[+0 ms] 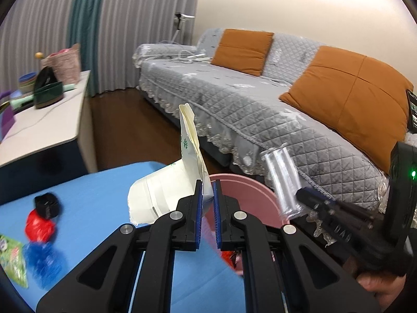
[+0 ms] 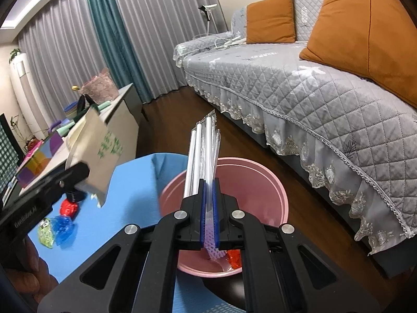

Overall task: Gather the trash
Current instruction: 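Open both tools over the pink bucket to drop the carton and straws, then move both open tools back toward the trash on the table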

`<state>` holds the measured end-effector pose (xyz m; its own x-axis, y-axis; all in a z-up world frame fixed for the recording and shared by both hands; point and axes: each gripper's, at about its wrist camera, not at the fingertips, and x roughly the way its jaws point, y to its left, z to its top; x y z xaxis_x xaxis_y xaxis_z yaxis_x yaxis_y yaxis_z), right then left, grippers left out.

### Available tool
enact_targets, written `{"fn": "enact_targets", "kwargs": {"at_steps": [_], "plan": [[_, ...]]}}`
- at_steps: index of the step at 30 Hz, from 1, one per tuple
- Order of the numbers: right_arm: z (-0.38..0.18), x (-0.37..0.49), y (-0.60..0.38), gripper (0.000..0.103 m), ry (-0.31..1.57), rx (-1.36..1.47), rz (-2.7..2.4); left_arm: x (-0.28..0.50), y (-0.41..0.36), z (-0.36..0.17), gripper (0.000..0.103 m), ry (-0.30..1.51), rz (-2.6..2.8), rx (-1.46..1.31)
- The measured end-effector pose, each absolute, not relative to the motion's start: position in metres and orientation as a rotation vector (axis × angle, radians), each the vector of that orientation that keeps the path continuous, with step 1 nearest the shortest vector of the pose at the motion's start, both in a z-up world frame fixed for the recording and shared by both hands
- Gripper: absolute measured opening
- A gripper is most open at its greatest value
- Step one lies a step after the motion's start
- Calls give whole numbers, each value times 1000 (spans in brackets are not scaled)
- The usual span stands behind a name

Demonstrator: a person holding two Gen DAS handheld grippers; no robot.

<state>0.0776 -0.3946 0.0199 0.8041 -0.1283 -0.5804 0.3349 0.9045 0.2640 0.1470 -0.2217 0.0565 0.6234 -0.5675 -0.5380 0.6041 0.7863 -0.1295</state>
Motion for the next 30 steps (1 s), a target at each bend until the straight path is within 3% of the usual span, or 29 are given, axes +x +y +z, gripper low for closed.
{"fn": "enact_targets", "kwargs": {"at_steps": [18,22,25,30], "plan": [[0,91,-418,5,610,347,-343,171,-278,36,9,648,-857,54],[-1,92,-419,15,629,341,-362,178,-271,33,26,685,-848,13],[1,89,-420,26,624,346,-381,177,-259,37,26,685,-820,-4],[8,85,-415,31,605,348,-380,170,-234,49,26,666,-760,-21]]}}
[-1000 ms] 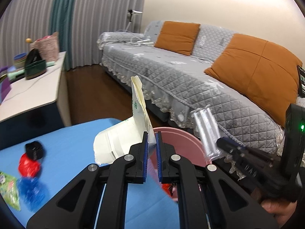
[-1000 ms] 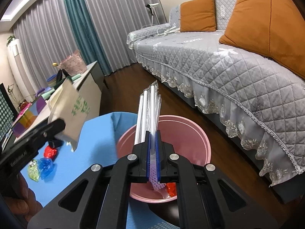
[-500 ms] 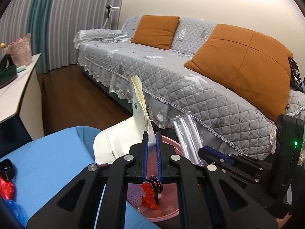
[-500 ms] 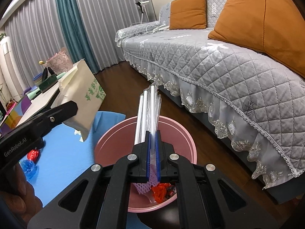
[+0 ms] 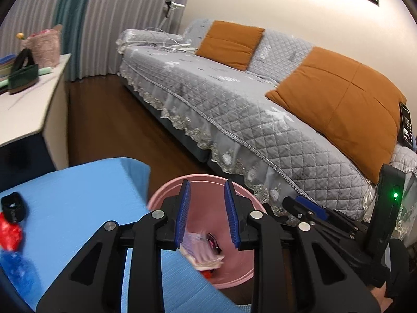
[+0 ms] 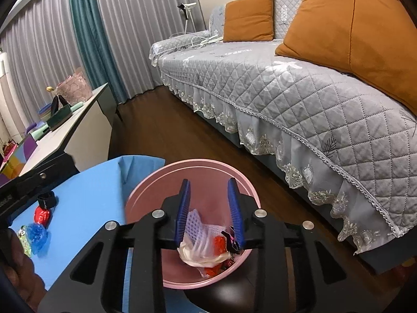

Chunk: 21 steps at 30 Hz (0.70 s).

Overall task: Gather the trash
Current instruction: 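Move both open tools back toward the trash on the table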

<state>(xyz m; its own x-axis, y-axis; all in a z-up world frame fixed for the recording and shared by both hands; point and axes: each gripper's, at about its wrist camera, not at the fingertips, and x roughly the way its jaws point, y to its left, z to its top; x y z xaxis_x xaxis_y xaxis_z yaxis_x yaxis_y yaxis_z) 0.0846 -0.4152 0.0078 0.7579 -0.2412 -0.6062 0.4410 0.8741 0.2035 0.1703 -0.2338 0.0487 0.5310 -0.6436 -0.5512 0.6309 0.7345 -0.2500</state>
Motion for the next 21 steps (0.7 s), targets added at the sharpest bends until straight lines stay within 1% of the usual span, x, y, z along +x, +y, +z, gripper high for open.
{"fn": "enact_targets", "kwargs": {"at_steps": [11,21], "plan": [[28,72,-381,32,564,314,-319,138,-169,81,26,607,-651,-19],[45,66,-342,32,532,273,-243,109,-116,92,26,573,-563,16]]}}
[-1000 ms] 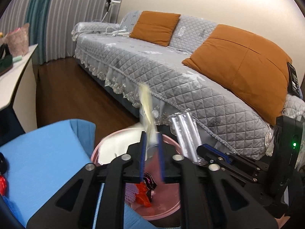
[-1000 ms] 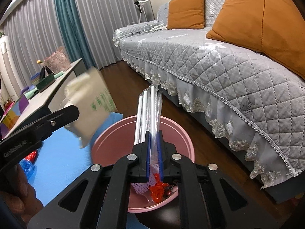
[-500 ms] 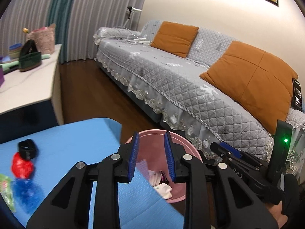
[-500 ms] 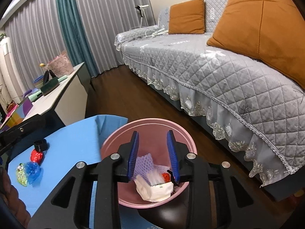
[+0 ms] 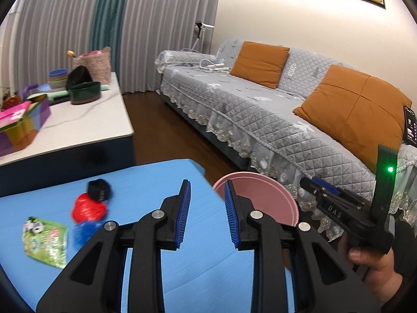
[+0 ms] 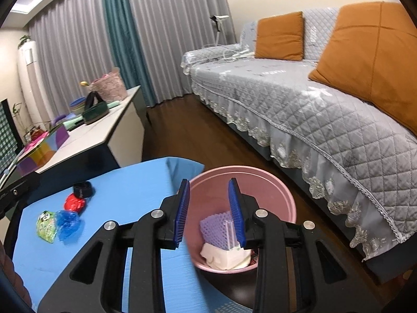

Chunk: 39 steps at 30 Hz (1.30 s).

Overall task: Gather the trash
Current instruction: 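Move both open tools back toward the trash on the table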

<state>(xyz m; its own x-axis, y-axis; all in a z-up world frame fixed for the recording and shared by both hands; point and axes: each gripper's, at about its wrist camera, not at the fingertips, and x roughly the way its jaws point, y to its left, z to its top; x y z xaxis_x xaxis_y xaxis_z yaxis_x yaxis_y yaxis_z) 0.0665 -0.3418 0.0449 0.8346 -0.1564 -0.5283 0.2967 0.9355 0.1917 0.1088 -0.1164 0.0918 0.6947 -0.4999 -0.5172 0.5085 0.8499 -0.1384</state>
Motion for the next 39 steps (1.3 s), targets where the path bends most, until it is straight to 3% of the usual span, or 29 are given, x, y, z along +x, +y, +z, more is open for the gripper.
{"fn": "enact_targets", "kwargs": {"at_steps": [39], "plan": [[33,118,-217,32,579,213,17,111,39,52,26,580,-214,-106]]}}
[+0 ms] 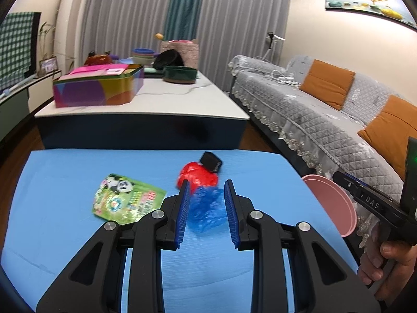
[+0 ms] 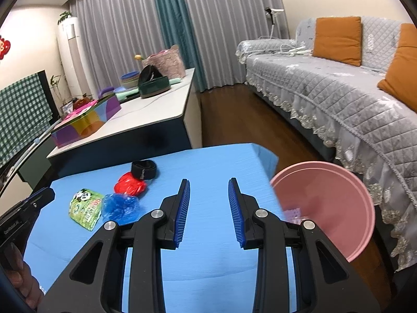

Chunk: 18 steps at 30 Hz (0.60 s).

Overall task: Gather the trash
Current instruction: 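Move both open tools back toward the trash on the table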

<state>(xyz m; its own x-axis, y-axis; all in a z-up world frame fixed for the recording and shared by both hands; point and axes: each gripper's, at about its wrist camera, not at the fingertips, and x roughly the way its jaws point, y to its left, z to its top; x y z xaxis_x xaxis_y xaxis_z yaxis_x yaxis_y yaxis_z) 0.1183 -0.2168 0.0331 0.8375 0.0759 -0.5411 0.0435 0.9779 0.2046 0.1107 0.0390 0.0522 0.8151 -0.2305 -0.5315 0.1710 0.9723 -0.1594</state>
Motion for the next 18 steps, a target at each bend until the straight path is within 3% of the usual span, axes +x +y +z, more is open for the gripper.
{"fn": "enact_targets", "kwargs": {"at_steps": [17,18], "plan": [[-14,162,-138,32,725,229,240,145,109,6,26,702,59,-223],[-17,164,-135,38,733,231,247,147,115,3,26,710,82,-234]]}}
